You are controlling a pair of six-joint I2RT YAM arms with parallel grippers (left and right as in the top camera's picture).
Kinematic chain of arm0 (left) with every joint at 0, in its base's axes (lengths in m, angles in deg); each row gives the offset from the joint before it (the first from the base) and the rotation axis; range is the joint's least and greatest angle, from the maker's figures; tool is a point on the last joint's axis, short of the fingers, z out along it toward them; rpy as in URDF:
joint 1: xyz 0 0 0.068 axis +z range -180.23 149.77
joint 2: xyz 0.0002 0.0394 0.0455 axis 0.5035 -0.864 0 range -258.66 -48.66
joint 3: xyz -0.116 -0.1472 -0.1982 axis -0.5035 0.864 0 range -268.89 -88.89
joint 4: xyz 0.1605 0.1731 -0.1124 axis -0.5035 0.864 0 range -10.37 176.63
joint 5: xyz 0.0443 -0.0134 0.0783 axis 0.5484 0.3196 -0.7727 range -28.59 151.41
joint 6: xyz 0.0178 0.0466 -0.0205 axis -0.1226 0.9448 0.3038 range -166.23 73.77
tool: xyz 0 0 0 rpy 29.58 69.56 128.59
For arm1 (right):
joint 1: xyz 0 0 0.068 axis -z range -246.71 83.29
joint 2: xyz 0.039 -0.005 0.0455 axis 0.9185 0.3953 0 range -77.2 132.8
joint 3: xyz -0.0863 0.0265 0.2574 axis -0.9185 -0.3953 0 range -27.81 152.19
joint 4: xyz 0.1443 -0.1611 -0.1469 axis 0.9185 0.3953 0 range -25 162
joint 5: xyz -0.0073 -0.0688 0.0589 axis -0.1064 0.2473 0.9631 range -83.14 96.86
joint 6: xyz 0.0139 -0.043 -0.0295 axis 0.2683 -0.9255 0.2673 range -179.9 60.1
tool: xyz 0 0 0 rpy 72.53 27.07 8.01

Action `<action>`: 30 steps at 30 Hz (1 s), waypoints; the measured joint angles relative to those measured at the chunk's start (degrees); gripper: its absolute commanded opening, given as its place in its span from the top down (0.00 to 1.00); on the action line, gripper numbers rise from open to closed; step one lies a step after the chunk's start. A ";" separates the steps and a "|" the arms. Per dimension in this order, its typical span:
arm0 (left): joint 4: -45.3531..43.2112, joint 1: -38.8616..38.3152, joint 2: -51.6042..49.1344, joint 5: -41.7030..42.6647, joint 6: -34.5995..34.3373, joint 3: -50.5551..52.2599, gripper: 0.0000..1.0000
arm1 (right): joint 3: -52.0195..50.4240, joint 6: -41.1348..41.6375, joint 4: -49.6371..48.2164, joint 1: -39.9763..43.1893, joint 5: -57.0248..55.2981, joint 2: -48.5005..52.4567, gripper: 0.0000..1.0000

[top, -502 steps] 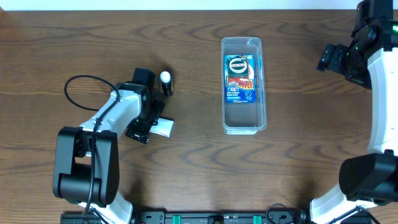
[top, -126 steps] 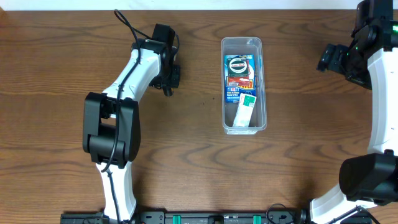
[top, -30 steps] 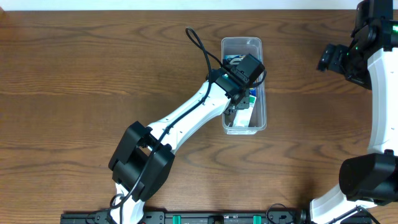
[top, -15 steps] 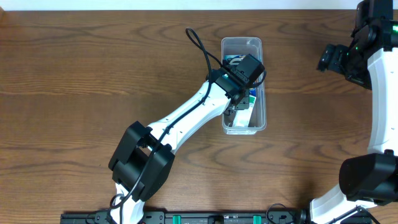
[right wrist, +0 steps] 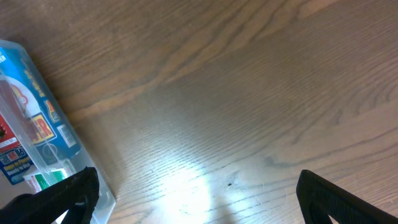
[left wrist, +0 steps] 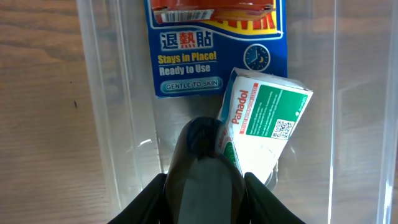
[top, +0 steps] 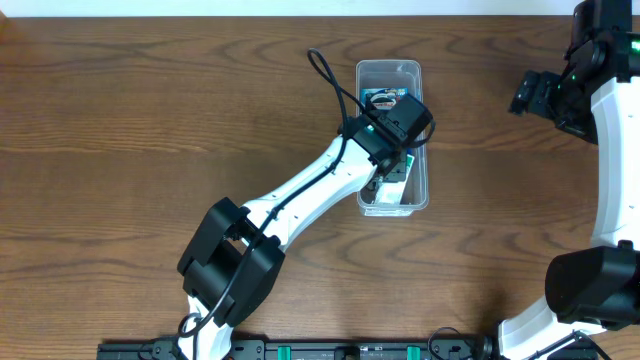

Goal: Pack container
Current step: 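Carry the bottle over the container and lower it inside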

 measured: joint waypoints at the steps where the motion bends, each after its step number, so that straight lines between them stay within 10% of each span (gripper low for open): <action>1: 0.00 0.00 0.00 -0.20 0.00 0.00 0.66 | 0.00 0.00 0.00 0.00 0.00 0.00 0.01; 30: 0.22 -0.04 -4.26 -2.34 -0.20 0.02 0.51 | 0.00 0.00 0.00 0.00 0.00 0.00 0.01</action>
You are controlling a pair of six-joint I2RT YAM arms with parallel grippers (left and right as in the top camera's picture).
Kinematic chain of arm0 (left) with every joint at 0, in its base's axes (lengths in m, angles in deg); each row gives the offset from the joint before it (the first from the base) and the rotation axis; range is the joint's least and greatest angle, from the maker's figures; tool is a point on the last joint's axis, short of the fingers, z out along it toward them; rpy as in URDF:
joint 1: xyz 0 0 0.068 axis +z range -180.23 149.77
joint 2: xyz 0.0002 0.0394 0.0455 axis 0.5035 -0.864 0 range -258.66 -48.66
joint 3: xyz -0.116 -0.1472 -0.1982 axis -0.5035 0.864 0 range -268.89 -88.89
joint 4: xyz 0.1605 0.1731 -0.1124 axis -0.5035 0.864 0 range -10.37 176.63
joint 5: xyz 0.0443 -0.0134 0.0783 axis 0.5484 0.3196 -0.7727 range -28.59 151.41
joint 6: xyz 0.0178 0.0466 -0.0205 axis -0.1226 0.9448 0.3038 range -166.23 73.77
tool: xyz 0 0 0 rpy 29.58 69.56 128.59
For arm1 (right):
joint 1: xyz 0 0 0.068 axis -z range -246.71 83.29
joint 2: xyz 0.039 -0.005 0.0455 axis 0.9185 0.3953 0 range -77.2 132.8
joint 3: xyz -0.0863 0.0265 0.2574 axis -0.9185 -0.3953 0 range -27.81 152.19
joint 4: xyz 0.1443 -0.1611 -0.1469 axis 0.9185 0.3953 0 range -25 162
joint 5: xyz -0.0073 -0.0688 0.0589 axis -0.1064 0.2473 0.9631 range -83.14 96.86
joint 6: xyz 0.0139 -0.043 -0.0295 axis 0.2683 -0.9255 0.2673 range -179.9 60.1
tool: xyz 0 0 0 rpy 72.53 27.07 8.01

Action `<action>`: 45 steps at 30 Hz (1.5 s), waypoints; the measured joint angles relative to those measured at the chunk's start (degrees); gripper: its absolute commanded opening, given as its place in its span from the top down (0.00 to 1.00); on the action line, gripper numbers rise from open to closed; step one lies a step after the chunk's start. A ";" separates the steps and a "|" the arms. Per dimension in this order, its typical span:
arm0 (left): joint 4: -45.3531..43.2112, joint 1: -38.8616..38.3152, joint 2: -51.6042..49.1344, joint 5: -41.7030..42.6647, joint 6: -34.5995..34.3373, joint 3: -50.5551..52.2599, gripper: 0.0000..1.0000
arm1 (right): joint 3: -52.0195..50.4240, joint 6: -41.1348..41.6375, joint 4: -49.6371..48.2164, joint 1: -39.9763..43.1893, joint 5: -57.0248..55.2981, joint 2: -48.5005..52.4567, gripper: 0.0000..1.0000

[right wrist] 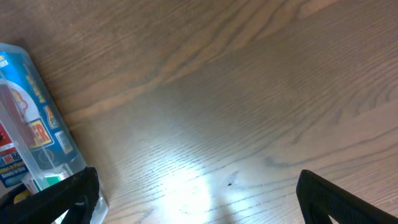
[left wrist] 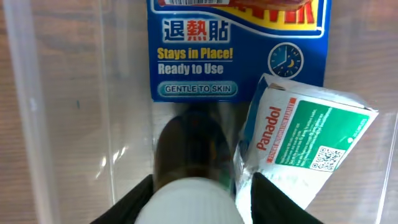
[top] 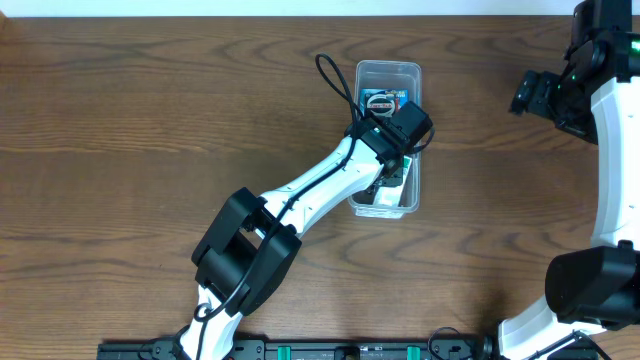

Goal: Pack container
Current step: 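Carry the bottle over the container and lower it inside, then release the bottle and withdraw the left gripper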

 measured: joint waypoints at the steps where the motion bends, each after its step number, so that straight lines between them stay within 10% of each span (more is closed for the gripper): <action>1: 0.00 0.00 0.00 0.02 0.04 0.00 0.50 | 0.00 0.00 0.00 0.00 0.00 0.00 0.01; 16: 0.44 0.00 9.07 0.00 0.48 -1.22 0.44 | 0.00 0.00 0.00 0.00 0.00 0.00 0.01; 25: 4.79 0.02 24.76 -1.14 3.13 -2.10 0.03 | 0.00 0.00 0.00 0.00 0.00 0.00 0.01; 45: 37.79 0.39 51.19 -8.41 0.26 -2.40 0.02 | -0.02 0.00 0.02 0.00 0.00 0.00 0.01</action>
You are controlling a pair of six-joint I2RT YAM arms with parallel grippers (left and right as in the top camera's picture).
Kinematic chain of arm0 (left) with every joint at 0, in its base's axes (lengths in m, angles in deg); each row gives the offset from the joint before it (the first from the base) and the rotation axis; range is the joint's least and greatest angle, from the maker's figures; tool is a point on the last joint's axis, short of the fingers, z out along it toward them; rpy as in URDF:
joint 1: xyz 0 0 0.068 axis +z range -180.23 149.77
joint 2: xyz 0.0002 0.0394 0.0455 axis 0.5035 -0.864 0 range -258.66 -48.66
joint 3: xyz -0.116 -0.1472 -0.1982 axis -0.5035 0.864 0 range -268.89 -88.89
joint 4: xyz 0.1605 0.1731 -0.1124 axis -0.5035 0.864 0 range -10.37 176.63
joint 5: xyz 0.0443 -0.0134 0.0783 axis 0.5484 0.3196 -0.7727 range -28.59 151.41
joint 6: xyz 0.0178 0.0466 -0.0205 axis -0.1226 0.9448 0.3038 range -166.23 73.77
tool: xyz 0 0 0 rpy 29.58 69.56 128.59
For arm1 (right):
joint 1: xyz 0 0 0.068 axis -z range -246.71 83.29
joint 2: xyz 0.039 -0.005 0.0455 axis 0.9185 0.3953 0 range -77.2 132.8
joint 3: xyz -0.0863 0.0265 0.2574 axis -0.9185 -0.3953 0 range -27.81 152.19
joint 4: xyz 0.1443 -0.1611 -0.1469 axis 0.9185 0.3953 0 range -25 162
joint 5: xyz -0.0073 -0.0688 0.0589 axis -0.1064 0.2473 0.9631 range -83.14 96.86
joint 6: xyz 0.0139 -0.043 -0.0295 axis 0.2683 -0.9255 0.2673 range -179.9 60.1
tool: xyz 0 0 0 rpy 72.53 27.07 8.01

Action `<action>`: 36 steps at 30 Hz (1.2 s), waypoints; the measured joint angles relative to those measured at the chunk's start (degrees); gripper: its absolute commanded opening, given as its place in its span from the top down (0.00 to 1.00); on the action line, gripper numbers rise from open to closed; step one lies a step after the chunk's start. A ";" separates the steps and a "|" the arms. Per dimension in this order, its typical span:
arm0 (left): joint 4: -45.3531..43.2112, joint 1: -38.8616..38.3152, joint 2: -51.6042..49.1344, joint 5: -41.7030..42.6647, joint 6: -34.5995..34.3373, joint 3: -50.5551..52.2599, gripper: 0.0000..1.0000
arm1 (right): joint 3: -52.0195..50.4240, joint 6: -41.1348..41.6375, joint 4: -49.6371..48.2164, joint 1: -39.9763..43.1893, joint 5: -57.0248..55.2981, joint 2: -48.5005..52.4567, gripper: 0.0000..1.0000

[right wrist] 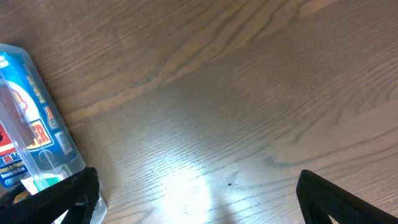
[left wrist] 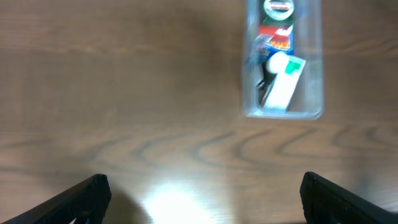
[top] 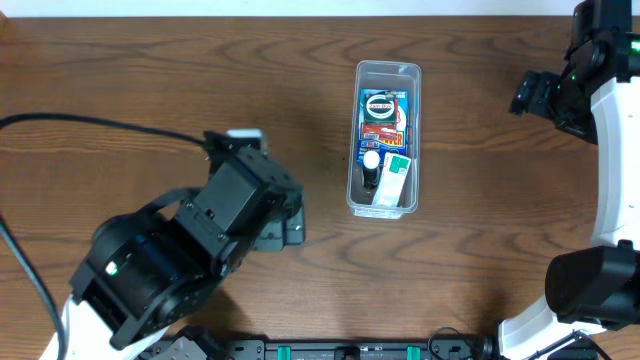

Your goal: Pack container

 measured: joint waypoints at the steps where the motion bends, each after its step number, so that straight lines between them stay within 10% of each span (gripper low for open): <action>1: 0.87 0.00 0.15 0.02 -0.07 0.00 0.02 | 0.00 0.00 -0.04 0.00 0.00 0.00 0.01; 25: 1.73 0.00 0.02 0.02 0.22 4.00 0.02 | 0.00 0.00 -0.02 0.00 0.00 0.00 0.01; 36: -23.45 0.72 14.67 -0.04 5.92 29.88 0.02 | 0.00 0.00 -0.07 0.00 -0.02 0.00 0.01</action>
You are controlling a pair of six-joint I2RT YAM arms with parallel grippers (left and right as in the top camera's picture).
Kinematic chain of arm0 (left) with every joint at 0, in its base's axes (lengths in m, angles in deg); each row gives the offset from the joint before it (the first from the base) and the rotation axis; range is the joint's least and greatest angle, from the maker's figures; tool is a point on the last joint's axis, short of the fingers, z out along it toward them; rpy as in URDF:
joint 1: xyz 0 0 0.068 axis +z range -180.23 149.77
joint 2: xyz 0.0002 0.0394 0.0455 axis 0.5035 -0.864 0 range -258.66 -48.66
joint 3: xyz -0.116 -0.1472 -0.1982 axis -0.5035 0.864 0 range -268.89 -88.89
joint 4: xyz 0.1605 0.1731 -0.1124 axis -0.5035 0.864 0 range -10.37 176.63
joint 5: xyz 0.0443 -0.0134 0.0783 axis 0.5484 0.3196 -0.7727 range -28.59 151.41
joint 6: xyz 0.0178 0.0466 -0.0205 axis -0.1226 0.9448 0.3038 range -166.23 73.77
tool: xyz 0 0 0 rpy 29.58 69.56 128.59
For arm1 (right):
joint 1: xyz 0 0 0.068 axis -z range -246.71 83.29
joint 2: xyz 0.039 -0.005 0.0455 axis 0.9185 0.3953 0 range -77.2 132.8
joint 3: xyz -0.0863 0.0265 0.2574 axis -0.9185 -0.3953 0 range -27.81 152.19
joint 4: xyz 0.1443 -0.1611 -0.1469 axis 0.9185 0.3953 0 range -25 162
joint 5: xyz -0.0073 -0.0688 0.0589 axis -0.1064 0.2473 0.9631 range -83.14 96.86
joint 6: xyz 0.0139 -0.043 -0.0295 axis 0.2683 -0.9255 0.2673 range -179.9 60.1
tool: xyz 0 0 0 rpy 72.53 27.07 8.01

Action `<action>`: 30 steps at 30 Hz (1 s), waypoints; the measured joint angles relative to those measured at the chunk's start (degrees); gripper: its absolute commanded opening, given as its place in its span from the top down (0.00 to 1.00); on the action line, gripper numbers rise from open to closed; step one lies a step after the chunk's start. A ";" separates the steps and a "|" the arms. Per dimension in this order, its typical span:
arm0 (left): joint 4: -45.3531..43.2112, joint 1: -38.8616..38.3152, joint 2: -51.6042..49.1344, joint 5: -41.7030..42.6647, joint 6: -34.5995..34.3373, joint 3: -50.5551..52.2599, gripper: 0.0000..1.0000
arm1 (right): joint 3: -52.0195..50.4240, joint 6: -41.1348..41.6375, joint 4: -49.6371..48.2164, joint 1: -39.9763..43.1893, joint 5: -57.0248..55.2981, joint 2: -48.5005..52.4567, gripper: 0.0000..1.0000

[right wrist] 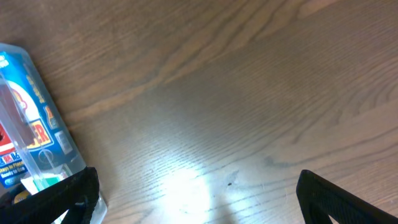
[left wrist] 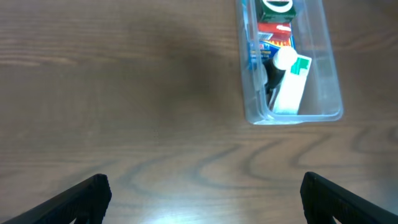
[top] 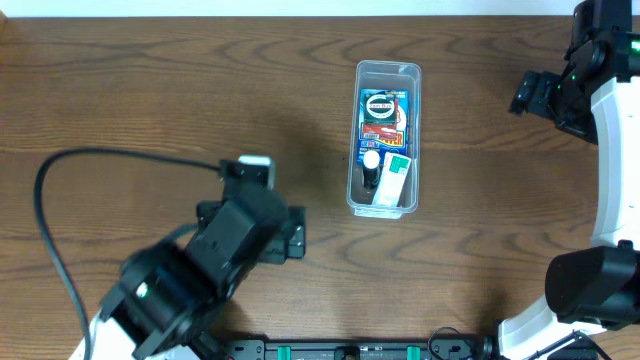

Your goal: Pack container

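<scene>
The clear plastic container (top: pixel 387 69) stands at the table's middle back. It holds a blue packet (top: pixel 381 107), a dark bottle with a white cap (top: pixel 371 161) and a white-and-green Panadol box (top: pixel 394 179). The left wrist view shows the container (left wrist: pixel 292 116) at upper right. My left gripper (left wrist: pixel 202 200) hangs open over bare wood, well left of and nearer than the container, with nothing between its fingers. My right gripper (right wrist: pixel 200 198) is open and empty at the far right. In its view the container (right wrist: pixel 62 163) sits at the left edge.
The left arm (top: pixel 215 255) and its black cable (top: pixel 60 170) fill the near left of the wooden table (top: pixel 150 90). The right arm (top: pixel 610 130) runs down the right edge.
My left arm has shifted a little toward the near left edge, its gripper still open. The container and its contents lie as before. The right arm has not moved.
My left gripper was down inside the container, holding the dark bottle beside the Panadol box. A second later it still had the bottle there and the container had shifted slightly left. Then the arm was back at the near left, open, the bottle left inside.
</scene>
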 measured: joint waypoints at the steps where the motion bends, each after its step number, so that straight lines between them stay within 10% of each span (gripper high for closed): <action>1: -2.71 0.63 2.25 0.24 0.61 3.02 0.02 | 0.00 0.00 0.07 0.00 0.04 0.00 0.01; 14: -19.54 19.85 28.11 17.88 15.69 35.15 0.02 | 0.00 0.00 0.02 0.00 0.02 0.00 0.01; 30: -21.75 31.61 39.04 26.58 18.36 45.70 0.02 | 0.00 0.00 0.04 0.00 0.02 0.00 0.01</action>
